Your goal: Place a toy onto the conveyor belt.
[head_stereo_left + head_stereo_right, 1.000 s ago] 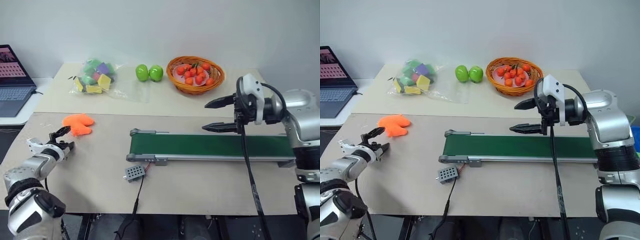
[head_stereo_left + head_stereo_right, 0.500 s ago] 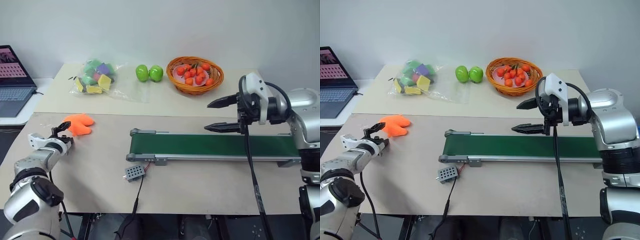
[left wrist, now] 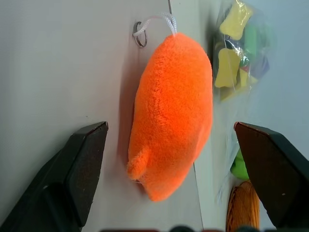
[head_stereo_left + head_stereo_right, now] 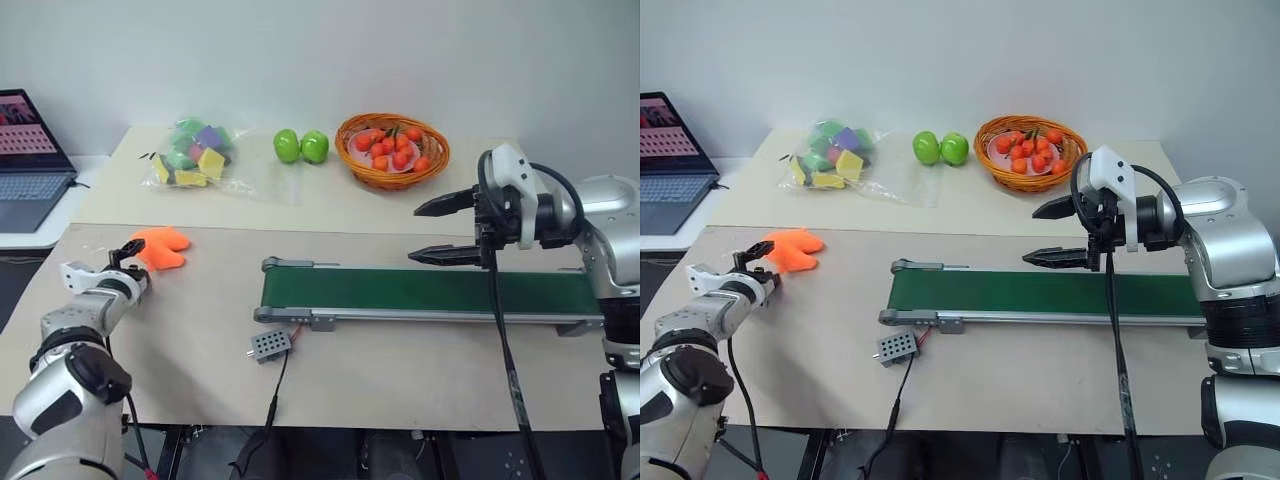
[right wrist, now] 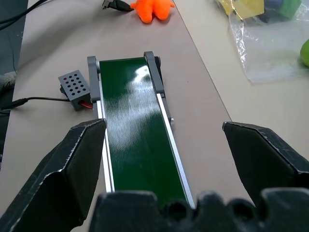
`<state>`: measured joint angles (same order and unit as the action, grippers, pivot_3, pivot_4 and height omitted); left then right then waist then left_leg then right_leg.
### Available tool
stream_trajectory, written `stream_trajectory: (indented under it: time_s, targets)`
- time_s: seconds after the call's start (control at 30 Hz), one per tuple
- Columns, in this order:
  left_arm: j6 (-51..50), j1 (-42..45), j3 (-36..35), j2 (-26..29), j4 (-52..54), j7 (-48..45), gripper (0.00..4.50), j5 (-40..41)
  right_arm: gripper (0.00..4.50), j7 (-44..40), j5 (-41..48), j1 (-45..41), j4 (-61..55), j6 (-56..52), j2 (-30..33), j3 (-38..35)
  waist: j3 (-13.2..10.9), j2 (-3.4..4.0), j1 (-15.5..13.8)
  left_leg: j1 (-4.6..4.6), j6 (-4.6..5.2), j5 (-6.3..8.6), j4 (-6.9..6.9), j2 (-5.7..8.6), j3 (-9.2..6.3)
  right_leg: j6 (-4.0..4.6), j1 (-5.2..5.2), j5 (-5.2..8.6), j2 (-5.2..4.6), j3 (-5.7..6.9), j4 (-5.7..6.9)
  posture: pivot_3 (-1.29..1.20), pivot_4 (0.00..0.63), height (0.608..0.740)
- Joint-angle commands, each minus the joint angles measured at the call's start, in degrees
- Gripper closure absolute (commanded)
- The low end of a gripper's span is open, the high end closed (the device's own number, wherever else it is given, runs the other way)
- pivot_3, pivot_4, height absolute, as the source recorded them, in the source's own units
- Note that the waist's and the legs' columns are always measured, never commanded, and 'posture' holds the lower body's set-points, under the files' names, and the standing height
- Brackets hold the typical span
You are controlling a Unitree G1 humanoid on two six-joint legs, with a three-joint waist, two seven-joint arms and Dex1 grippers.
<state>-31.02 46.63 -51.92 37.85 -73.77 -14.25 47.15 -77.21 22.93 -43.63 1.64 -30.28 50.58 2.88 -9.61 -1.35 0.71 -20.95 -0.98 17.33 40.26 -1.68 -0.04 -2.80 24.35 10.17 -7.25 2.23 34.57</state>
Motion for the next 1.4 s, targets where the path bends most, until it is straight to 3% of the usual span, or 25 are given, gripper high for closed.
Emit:
stream_trajectory:
  time_s: [0.03,0.07,0.1,0.47,0.67,0.83,0.93,1.0,1.07,1.4]
  targets:
    - [0.9,1.4,-0.2,-0.4,-0.6,-0.1,0.02,0.0,0.00,0.4,0.9,-0.8,-1.6,0.0,0.9,-2.0,0.0,0.00,-0.1,0.00,0.00,0.00,0.00,0.00,0.00,0.00,0.00,0.00,0.00,0.00,0.00,0.00,0.150,0.738]
    - [1.0,1.5,-0.3,-0.4,-0.7,0.0,0.54,0.0,0.00,0.4,0.9,-0.9,-1.6,0.0,0.8,-1.8,0.0,0.00,-0.1,0.00,-0.01,0.00,0.00,0.00,0.00,0.00,0.00,0.00,0.00,0.00,0.00,0.00,0.150,0.738]
    - [1.2,1.7,-0.4,-0.5,-0.8,-0.1,0.71,0.1,0.00,0.5,0.9,-1.0,-1.6,0.1,0.7,-1.8,0.0,0.00,-0.1,-0.01,-0.01,0.00,0.00,0.00,0.00,0.00,0.00,0.00,0.00,0.01,-0.01,0.00,0.150,0.738]
    - [0.0,3.4,0.0,-0.4,0.2,-2.3,4.40,0.4,0.00,0.5,1.0,-1.2,-1.7,0.0,0.6,-1.6,0.0,-0.03,0.1,-0.10,-0.15,-0.08,-0.01,0.00,0.00,0.00,0.07,0.00,0.00,0.01,-0.05,0.00,0.150,0.738]
    - [-0.4,4.9,2.0,1.4,2.5,-6.3,4.47,-1.0,0.00,0.5,1.0,-1.4,-1.4,0.3,0.3,-1.3,0.0,-0.06,0.1,-0.11,-0.16,-0.09,-0.01,0.00,0.00,0.00,0.09,0.00,0.00,0.01,-0.06,0.00,0.150,0.738]
    - [4.8,7.9,8.7,2.4,10.0,-12.7,4.47,-5.7,0.00,0.6,0.9,-1.4,-1.2,0.6,-0.1,-1.1,-0.1,-0.16,0.1,-0.13,-0.16,-0.09,0.00,0.00,0.00,0.00,0.10,0.00,0.00,0.01,-0.05,0.00,0.150,0.738]
    - [12.5,8.1,17.6,0.8,19.4,-13.3,4.47,-13.6,0.00,0.8,0.8,-1.3,-1.2,0.7,-0.5,-1.0,-0.1,-0.17,0.0,-0.14,-0.19,-0.10,0.00,0.00,0.00,0.00,0.08,0.00,0.00,0.02,-0.06,0.00,0.150,0.738]
    - [21.7,5.8,28.5,0.2,25.4,-10.4,4.47,-25.6,0.00,0.8,0.8,-1.3,-1.0,0.9,-0.9,-0.9,-0.1,-0.17,-0.1,-0.16,-0.23,-0.13,0.00,0.00,0.00,0.00,0.08,0.00,0.00,0.02,-0.11,0.00,0.150,0.738]
    - [28.1,3.3,34.5,-0.3,30.7,-10.9,4.47,-31.8,0.00,0.9,0.7,-1.3,-0.8,1.1,-1.2,-0.8,-0.1,-0.17,-0.2,-0.18,-0.28,-0.16,0.00,0.01,0.02,0.00,0.07,-0.01,0.00,0.02,-0.15,0.00,0.150,0.738]
    - [46.5,-9.7,56.2,-2.5,67.0,-20.3,4.47,-48.9,0.00,2.0,1.4,1.0,-2.4,0.7,-1.2,-1.9,-0.1,-0.17,-0.5,-0.34,-0.18,-0.10,0.01,0.00,0.04,-0.03,0.12,-0.03,0.00,0.01,-0.37,0.00,0.150,0.738]
